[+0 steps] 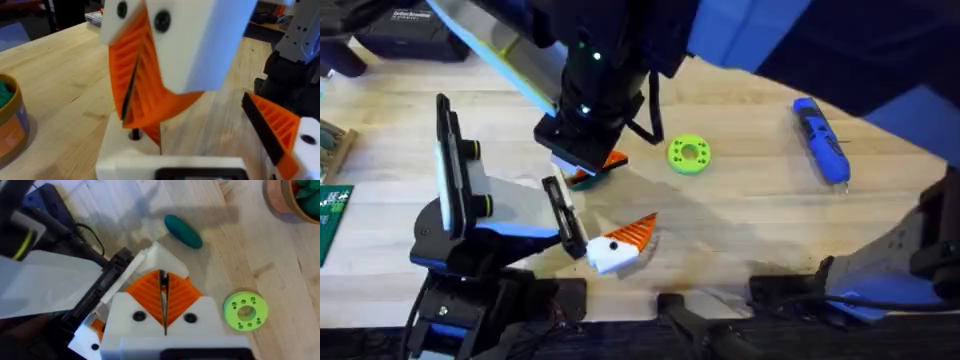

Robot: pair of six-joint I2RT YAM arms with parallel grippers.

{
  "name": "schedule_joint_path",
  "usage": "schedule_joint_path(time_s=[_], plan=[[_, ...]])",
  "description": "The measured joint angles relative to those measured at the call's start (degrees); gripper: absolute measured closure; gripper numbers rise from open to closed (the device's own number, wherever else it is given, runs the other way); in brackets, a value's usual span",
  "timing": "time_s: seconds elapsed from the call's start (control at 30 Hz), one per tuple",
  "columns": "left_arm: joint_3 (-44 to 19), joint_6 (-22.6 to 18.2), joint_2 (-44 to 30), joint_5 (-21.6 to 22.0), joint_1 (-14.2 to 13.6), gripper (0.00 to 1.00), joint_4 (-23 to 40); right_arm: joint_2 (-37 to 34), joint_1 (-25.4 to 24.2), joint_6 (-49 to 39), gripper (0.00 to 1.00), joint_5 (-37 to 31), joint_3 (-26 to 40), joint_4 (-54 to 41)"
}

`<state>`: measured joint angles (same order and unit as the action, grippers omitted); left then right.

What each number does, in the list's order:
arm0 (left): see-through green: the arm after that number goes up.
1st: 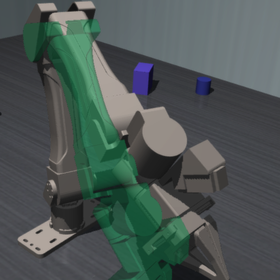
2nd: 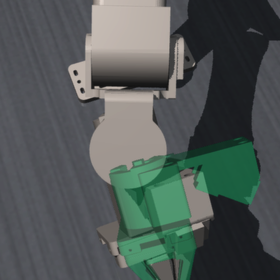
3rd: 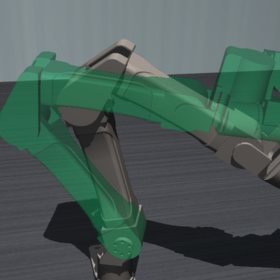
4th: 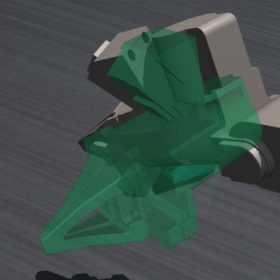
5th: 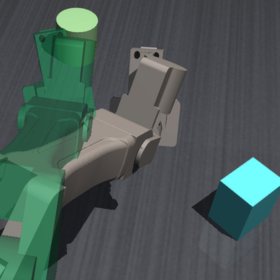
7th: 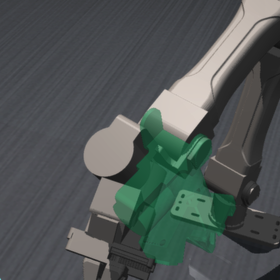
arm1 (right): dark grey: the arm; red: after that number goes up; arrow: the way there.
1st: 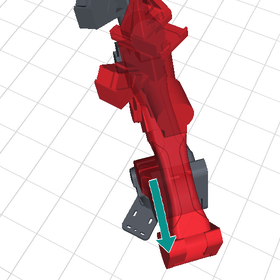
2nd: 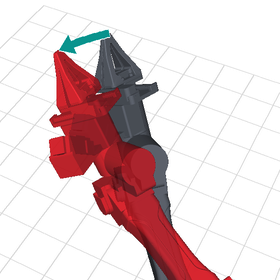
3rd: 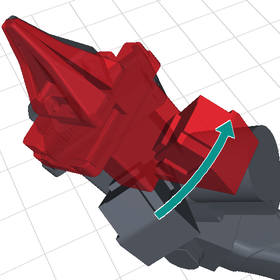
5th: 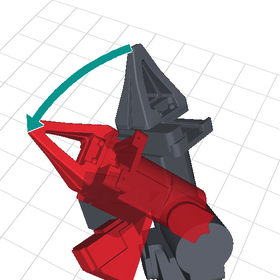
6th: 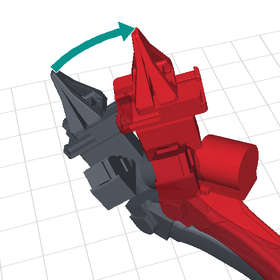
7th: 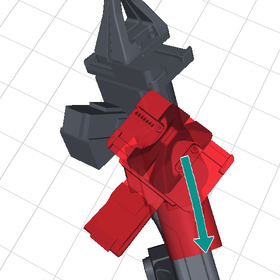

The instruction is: Pick up the gripper from the table and insert it into the empty holder that is missing its gripper. Then pick up a screw, insert it into the mounting hole, and use the screwdriver to tighten it. Finally, clean up the table by picking up the vegetable and placing it into the bucket.

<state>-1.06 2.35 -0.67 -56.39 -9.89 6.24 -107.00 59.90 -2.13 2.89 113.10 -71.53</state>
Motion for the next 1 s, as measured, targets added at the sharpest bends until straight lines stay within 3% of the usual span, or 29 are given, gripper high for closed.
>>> schedule_joint_path(time_s=[0.73, 0.77, 0.97, 1.0], plan=[[0.0, 1.4, -0.4, 0.0, 0.0, 0.015, 0.1, -2.1, -0.1, -0.7, 0.994, 0.6, 0.4, -0.4], [0.0, 1.4, -0.4, 0.1, 0.0, 0.015, 0.1, -2.1, -0.1, -0.5, 0.933, 0.7, 0.4, -0.6], [0.0, 1.1, -0.3, 0.1, 0.1, 0.016, 0.0, -2.0, -2.5, 0.0, 0.067, 0.4, 0.4, -2.0], [0.0, 0.9, -0.3, 0.0, 0.0, 0.016, 0.0, -2.0, -3.4, 0.3, 0.026, 0.5, 0.4, -2.1]])
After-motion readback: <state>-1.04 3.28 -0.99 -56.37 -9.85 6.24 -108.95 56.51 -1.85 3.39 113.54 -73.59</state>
